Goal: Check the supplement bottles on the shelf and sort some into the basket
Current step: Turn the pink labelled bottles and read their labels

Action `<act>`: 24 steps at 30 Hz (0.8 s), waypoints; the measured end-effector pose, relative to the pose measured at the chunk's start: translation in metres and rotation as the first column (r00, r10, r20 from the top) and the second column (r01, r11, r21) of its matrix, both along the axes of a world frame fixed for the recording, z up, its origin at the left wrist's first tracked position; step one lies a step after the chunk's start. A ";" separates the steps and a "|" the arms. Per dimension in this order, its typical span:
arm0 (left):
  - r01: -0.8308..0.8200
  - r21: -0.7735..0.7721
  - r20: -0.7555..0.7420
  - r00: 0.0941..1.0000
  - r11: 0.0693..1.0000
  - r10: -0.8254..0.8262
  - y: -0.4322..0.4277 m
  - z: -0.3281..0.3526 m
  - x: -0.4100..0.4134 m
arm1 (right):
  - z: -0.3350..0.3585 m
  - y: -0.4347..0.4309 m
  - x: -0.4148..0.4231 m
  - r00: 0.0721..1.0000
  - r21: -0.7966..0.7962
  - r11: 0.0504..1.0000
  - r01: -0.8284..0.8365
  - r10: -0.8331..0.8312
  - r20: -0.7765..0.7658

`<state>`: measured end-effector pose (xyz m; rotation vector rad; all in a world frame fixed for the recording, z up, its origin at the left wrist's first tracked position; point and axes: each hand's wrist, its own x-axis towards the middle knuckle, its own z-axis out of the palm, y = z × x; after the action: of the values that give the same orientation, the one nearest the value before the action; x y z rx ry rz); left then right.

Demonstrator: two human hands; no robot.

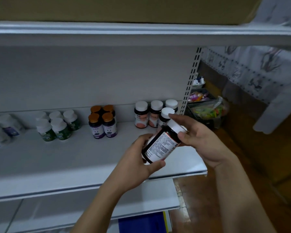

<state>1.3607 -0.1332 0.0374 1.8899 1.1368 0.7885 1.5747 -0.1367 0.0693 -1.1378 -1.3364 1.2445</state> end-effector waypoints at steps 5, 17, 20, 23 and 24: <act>-0.052 0.000 0.093 0.994 0.999 0.051 -0.012 0.001 0.007 | 0.005 -0.004 -0.002 1.000 -0.002 1.000 0.009 -0.009 -0.012; -0.033 -0.048 0.178 0.983 0.998 0.042 -0.035 0.006 0.015 | 0.013 -0.012 -0.002 0.998 -0.020 0.999 -0.034 0.033 -0.052; -0.017 -0.034 0.183 0.983 0.999 0.023 -0.040 0.008 0.020 | 0.010 -0.015 0.001 0.991 -0.043 0.999 -0.016 0.010 -0.135; -0.008 0.000 0.147 0.989 1.000 0.008 -0.041 0.006 0.023 | 0.006 -0.017 0.004 0.987 -0.045 0.999 0.029 -0.036 -0.156; 0.002 0.001 0.132 0.991 1.000 -0.002 -0.042 0.005 0.024 | 0.006 -0.019 0.004 0.987 -0.048 0.998 0.040 -0.047 -0.153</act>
<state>1.3845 -0.1753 0.0425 1.8110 1.0519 0.8996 1.5792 -0.1552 0.0752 -1.0733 -1.1674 1.3088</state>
